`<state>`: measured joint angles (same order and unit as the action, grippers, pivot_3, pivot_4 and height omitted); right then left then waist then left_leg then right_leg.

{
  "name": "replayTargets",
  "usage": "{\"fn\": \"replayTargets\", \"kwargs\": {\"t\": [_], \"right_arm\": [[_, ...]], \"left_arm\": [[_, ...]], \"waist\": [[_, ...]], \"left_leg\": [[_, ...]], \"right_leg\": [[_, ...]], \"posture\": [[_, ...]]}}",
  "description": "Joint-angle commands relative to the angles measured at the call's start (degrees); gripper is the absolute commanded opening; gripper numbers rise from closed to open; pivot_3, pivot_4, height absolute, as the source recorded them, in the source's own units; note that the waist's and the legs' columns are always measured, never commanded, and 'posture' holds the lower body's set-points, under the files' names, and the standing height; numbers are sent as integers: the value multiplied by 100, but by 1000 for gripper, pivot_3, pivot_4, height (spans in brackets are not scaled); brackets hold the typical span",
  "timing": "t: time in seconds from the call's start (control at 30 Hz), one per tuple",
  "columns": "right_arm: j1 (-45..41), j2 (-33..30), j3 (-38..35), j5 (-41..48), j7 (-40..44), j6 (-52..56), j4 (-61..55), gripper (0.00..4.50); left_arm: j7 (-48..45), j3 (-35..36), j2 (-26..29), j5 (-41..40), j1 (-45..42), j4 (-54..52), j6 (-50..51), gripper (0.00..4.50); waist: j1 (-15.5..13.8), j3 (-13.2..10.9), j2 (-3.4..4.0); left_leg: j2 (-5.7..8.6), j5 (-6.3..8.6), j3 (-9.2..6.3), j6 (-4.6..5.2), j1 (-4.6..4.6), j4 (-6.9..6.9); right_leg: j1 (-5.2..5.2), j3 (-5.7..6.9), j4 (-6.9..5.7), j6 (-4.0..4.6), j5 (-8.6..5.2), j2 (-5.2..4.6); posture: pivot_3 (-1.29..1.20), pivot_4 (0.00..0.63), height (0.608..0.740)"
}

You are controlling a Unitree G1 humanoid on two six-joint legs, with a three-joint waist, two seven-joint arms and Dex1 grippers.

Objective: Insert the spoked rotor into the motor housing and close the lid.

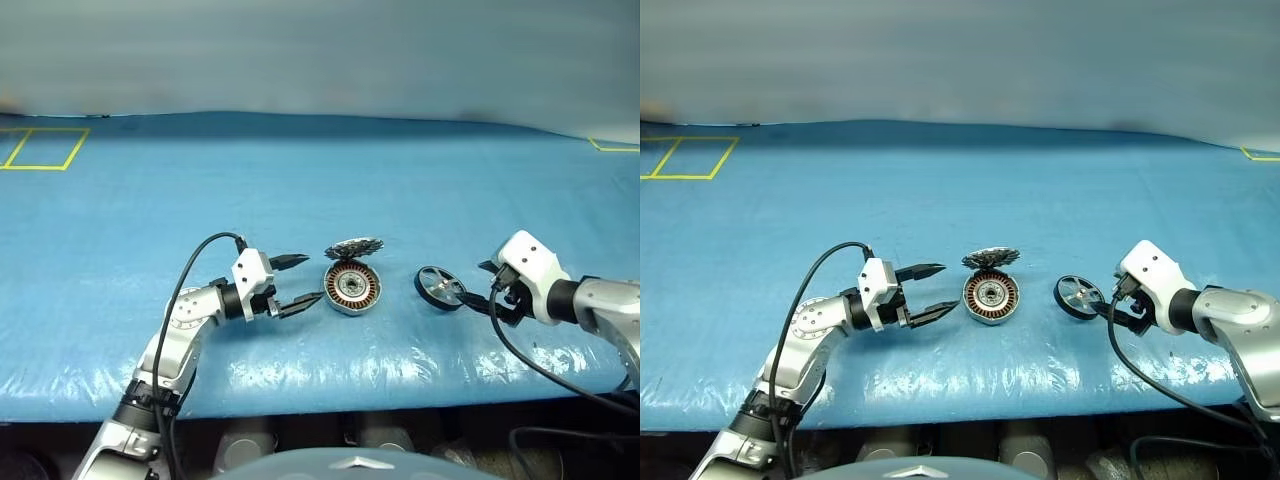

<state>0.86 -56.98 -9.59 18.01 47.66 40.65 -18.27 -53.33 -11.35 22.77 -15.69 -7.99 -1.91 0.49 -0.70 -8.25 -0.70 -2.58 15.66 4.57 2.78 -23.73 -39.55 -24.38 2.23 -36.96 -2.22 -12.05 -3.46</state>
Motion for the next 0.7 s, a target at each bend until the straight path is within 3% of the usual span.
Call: {"fn": "replayTargets", "kwargs": {"t": [0.03, 0.3, 0.7], "right_arm": [[-300, -3, 305, -117, 74, -20, 161, 3888], [-713, 189, 814, -301, 76, -77, 465, 3888], [-542, 199, 1234, -574, 204, -167, 373, 3888]], "left_arm": [[5, 81, 31, 45, -27, 14, -141, 3735], [71, 31, 6, 160, 134, 6, -238, 3735], [101, 2, 21, 282, 212, 39, -305, 3735]], "waist": [[-6, 0, 1], [-19, 0, 2], [-20, 1, 3]], "left_leg": [[0, 0, -1, 0, -1, 0], [1, 5, 2, 8, -7, 1], [0, 5, 5, 9, -5, -1]], "right_leg": [[0, 0, 0, 0, 0, -1], [-2, 0, 5, 5, 7, -3], [-1, 0, 6, 3, 8, -3]], "posture": [[0, 150, 740], [0, 150, 740], [0, 150, 740]]}}
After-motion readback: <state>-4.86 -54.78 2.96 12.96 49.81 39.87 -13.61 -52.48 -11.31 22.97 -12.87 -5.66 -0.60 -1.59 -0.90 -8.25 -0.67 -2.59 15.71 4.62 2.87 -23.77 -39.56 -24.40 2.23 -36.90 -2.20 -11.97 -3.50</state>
